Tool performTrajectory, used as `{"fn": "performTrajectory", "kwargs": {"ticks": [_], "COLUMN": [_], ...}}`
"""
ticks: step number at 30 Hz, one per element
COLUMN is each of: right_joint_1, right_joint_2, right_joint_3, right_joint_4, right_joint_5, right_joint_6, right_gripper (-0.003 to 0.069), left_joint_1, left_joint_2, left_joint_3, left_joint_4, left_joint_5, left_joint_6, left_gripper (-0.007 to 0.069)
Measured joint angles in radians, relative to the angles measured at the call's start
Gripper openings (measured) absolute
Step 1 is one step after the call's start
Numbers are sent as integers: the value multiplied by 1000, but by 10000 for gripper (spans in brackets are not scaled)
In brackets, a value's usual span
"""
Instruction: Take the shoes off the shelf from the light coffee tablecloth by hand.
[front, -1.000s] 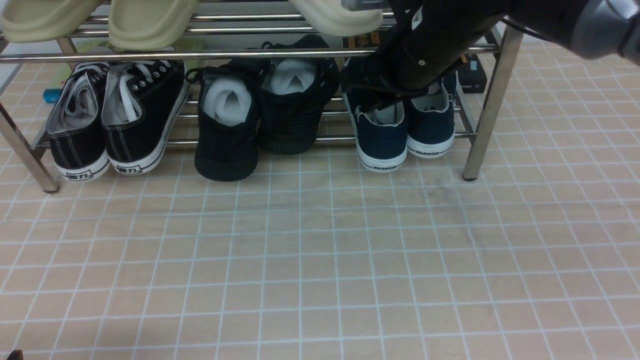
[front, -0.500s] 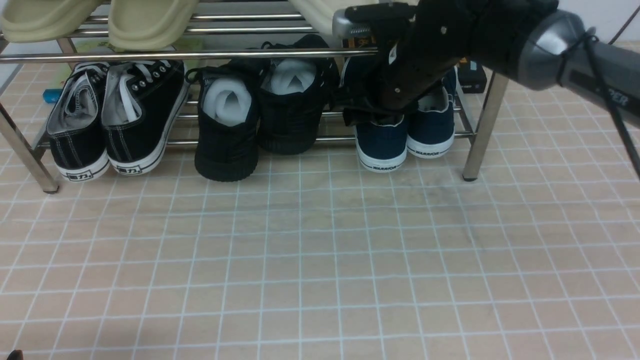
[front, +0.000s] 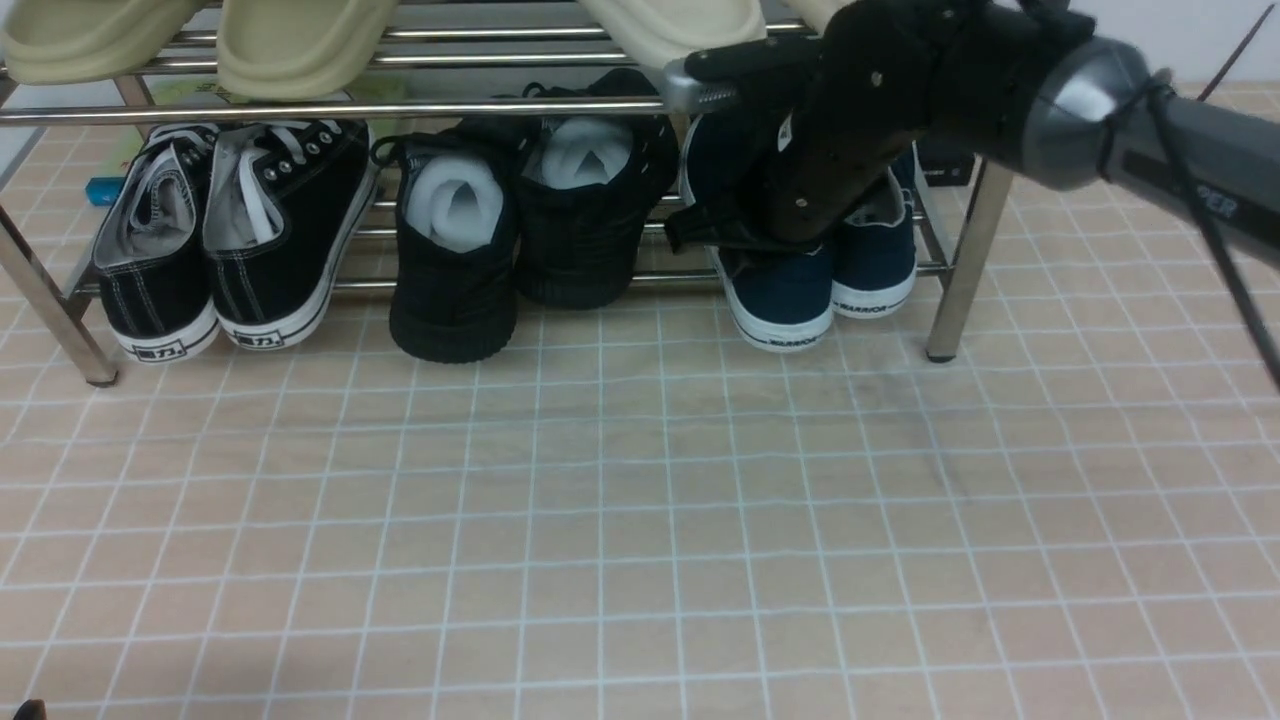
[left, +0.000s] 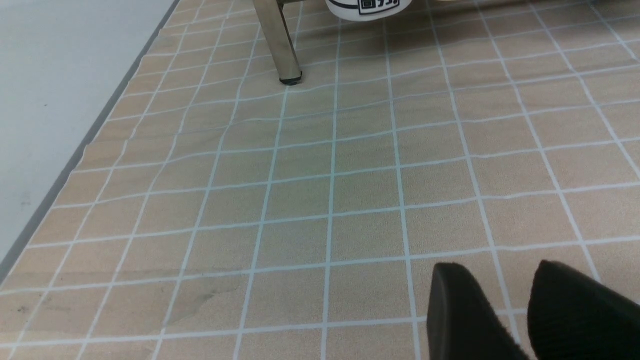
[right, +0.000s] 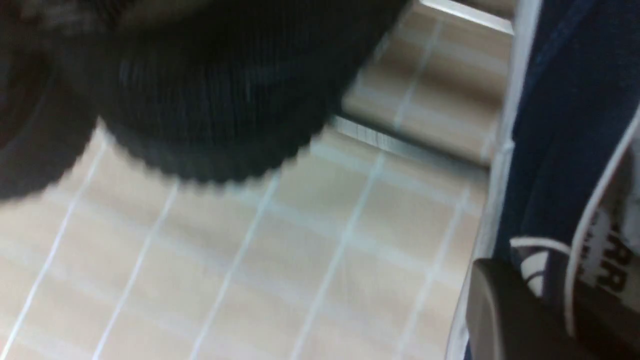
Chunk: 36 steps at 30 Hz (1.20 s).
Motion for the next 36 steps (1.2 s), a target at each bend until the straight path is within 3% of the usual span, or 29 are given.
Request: {"fn": "performTrajectory", "kwargs": {"ticks": [4,11,21,27,36], "right_joint_1": [0,0,18,133,276], "right_joint_2": [-116,-280,-467,-659,-623], "right_joint_3": [3,3,191,492,717], "right_joint_4": [97,213,239,246,218], "right_joint_5": [191,363,362,351,23], "right_joint_6": [-52,-129,-132,-116,36], "right_gripper": [34,34,34,34,34], "left_joint_1": [0,0,0,0,0], "left_joint_2": [0,0,-1,-1,-1], "left_joint_3": [0,0,0,0,0], "left_joint_4": [0,0,0,0,0], "left_joint_5": [0,0,0,0,0], "left_joint_6": [0,0,0,0,0], "left_gripper": [239,239,239,239,239]}}
